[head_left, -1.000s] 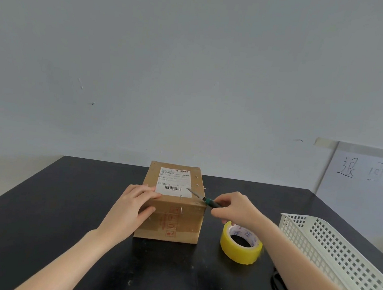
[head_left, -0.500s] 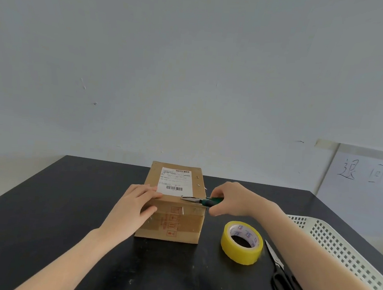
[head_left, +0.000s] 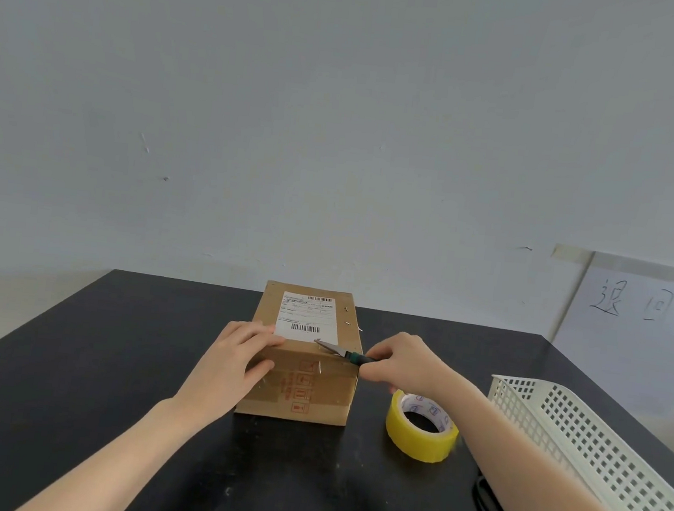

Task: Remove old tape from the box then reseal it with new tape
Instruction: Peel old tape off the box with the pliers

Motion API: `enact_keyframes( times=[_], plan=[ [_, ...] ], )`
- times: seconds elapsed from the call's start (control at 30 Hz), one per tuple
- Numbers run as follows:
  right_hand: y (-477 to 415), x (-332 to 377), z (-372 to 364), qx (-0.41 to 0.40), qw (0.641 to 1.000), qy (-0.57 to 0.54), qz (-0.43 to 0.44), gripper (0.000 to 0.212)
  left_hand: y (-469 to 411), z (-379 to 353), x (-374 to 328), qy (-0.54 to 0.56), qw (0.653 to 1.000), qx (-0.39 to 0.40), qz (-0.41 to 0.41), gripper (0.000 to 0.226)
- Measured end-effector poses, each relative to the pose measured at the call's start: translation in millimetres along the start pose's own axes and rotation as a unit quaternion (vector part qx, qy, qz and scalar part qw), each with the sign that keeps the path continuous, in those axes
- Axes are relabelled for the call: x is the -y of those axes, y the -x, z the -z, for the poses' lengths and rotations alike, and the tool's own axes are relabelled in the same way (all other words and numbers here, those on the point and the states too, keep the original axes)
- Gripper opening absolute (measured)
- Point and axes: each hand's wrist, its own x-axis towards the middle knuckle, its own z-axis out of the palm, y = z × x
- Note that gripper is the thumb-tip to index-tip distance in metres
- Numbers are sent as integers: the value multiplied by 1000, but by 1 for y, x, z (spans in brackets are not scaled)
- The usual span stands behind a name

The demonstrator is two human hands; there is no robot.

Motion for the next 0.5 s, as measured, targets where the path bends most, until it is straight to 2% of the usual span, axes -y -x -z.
enact_keyframes(
  times=[0.27, 0.5],
  plan=[
    [6, 0, -10, -30, 997, -66, -33, 20, 1, 2, -2, 9, 1000, 5, 2, 39],
    [7, 1, -12, -28, 998, -54, -34, 19, 0, 3, -3, 6, 1000, 8, 3, 40]
  ],
)
